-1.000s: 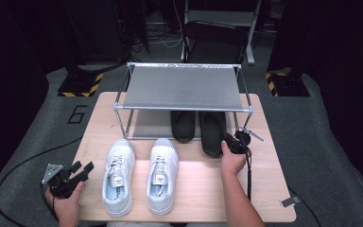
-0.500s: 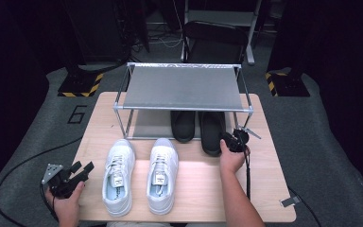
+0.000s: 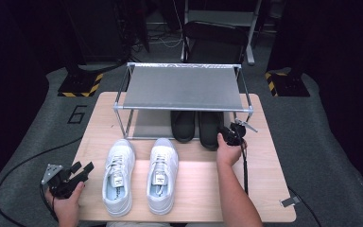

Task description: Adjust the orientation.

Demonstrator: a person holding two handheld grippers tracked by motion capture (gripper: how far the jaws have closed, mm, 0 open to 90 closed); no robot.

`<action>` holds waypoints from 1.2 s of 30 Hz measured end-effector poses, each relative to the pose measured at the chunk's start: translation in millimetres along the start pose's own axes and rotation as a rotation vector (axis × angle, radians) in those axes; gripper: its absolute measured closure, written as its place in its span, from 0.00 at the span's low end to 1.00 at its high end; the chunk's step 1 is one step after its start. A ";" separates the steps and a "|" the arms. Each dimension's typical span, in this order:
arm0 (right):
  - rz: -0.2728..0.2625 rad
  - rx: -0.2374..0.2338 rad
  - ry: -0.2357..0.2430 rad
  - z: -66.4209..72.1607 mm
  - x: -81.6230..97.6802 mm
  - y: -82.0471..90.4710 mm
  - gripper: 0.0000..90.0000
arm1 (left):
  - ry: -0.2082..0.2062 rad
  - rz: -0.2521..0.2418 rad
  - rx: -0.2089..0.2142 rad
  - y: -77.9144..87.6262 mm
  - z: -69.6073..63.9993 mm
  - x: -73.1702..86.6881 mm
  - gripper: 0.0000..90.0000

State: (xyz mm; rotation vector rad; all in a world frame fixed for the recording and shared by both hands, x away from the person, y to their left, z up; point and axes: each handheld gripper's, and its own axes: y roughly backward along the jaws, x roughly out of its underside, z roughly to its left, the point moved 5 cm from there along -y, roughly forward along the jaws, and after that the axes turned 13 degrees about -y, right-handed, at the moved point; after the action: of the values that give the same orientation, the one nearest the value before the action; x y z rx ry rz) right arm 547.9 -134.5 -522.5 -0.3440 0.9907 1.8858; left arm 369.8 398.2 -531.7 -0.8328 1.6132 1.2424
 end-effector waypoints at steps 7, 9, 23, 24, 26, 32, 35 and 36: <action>-0.008 -0.002 -0.023 -1.5 -1.9 -8.6 0.73 | 0.009 -0.013 -0.005 0.9 0.6 0.7 0.43; -0.014 -0.006 -0.020 -1.5 -2.3 -10.4 0.73 | 0.009 -0.004 -0.007 0.9 1.4 1.3 0.43; -0.025 0.012 -0.015 -1.3 -4.3 -21.4 0.73 | 0.012 -0.002 -0.001 2.4 2.5 2.5 0.43; -0.023 0.021 -0.013 -3.3 -4.4 -21.6 0.73 | 0.013 -0.007 -0.004 2.2 2.4 2.3 0.43; -0.030 0.015 -0.030 -2.7 -5.1 -22.6 0.73 | 0.014 -0.006 -0.005 2.4 2.2 2.2 0.43; -0.034 0.015 -0.020 -2.5 -6.4 -23.4 0.73 | 0.011 -0.001 -0.001 2.3 1.1 1.9 0.43; -0.037 0.028 -0.024 -3.0 -7.6 -23.4 0.73 | 0.011 -0.006 -0.002 2.1 0.8 1.8 0.43; -0.036 0.031 -0.020 -3.9 -8.0 -23.5 0.73 | 0.010 -0.007 -0.003 2.0 1.0 1.8 0.43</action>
State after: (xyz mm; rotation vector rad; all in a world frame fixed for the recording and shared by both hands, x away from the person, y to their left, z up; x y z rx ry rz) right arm 571.1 -137.0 -531.6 -0.3223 0.9936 1.8364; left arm 367.6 399.7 -532.8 -0.8475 1.6157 1.2378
